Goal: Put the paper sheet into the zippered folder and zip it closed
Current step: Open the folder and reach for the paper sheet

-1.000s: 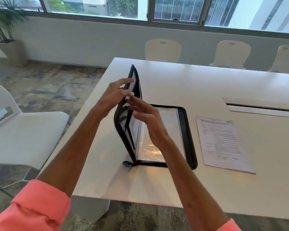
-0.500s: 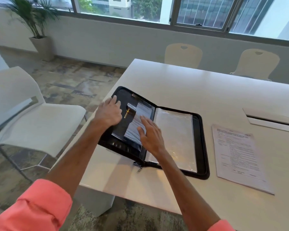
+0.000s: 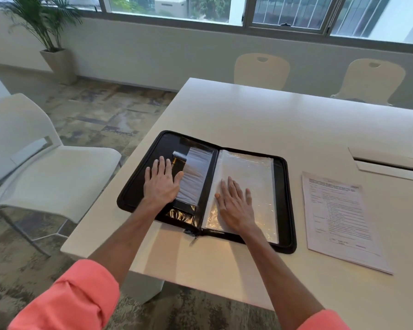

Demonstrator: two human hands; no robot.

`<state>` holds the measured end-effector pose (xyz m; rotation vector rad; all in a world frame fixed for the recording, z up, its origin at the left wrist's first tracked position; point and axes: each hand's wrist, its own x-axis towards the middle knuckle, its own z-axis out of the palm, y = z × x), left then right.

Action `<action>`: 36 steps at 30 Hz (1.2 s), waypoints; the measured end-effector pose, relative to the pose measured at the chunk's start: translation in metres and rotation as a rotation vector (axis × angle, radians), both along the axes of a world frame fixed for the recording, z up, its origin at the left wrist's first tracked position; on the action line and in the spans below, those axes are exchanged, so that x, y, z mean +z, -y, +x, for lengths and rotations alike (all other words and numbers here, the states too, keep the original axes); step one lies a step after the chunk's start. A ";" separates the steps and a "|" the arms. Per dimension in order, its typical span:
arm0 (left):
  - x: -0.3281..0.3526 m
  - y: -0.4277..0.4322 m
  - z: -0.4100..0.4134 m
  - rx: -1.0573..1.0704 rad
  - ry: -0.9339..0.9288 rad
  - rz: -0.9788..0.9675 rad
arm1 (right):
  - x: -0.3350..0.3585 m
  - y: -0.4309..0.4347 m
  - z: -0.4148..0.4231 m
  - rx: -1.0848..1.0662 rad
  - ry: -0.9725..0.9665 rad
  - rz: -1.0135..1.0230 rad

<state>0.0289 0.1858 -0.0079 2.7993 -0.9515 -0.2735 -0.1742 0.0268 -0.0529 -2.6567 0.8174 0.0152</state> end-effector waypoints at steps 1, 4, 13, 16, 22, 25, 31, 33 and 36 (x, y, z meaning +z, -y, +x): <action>-0.002 0.001 -0.001 0.005 0.006 -0.005 | -0.001 0.001 0.000 -0.001 0.009 0.007; -0.005 0.006 -0.003 0.028 0.023 -0.033 | -0.005 0.004 0.002 -0.007 0.025 0.026; -0.005 0.060 -0.026 -0.033 0.144 -0.145 | 0.005 0.038 -0.015 -0.035 0.139 0.009; -0.005 0.095 -0.054 -0.127 0.163 -0.198 | 0.011 0.066 -0.036 -0.095 0.146 -0.033; -0.007 0.183 -0.138 -0.334 0.141 -0.225 | 0.014 0.121 -0.102 -0.318 0.149 -0.064; -0.009 0.222 -0.185 -0.462 0.123 -0.210 | 0.017 0.141 -0.137 -0.455 0.161 -0.101; -0.014 0.270 -0.254 -0.612 0.088 -0.182 | 0.019 0.174 -0.200 -0.647 0.127 -0.129; -0.018 0.279 -0.266 -0.639 0.073 -0.155 | 0.020 0.186 -0.216 -0.680 0.114 -0.138; -0.022 0.289 -0.275 -0.656 0.054 -0.084 | 0.023 0.200 -0.236 -0.723 0.095 -0.141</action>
